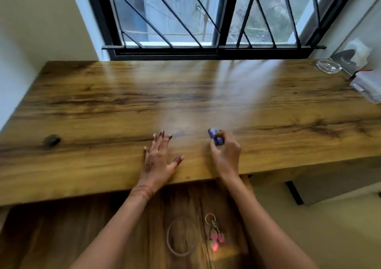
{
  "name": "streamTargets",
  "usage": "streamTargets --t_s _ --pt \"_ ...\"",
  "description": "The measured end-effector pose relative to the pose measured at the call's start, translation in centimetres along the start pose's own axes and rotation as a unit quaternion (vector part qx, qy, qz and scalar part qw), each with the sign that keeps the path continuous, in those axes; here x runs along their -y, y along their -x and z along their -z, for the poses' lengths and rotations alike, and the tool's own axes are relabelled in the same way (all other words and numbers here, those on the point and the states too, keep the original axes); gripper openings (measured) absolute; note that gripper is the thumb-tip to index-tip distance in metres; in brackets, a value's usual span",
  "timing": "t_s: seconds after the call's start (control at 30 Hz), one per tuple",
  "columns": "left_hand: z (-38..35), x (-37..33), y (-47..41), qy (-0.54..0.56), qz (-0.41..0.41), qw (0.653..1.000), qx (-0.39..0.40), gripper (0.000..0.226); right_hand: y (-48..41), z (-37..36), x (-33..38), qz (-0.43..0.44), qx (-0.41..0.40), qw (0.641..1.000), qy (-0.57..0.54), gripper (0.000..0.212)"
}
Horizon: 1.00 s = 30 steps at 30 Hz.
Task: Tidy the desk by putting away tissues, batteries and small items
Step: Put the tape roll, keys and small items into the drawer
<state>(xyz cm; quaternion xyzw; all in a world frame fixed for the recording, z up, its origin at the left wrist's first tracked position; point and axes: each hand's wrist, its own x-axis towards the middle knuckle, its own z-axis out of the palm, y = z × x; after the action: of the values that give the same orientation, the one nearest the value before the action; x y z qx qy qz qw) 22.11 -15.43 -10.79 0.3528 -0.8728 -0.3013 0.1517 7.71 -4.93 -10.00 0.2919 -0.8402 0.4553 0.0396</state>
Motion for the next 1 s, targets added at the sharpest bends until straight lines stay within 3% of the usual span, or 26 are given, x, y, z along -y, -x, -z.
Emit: streamTargets --t_s 0.23,0.43,0.57,0.83,1.0 --pt "3.3 4.6 15.0 -0.015 0.108 0.985 -0.133 0.049 16.2 0.6 4.0 0.005 0.141 0.981 -0.135 0.016" --pt "4.5 9.2 24.8 -0.097 0.217 0.965 -0.110 0.044 22.8 -2.2 3.0 0.007 0.281 0.959 -0.048 0.009" --pt "4.4 9.4 26.8 -0.127 0.255 0.956 -0.074 0.049 24.0 -3.9 3.6 0.031 0.296 0.955 0.012 0.016" --pt "4.7 9.0 26.3 -0.158 0.242 0.957 -0.038 0.050 24.8 -5.9 4.0 0.087 0.365 0.918 0.127 0.035" --pt "4.9 9.1 26.2 -0.175 0.226 0.958 0.010 0.059 24.6 -5.6 5.0 0.111 0.306 0.940 0.103 0.019"
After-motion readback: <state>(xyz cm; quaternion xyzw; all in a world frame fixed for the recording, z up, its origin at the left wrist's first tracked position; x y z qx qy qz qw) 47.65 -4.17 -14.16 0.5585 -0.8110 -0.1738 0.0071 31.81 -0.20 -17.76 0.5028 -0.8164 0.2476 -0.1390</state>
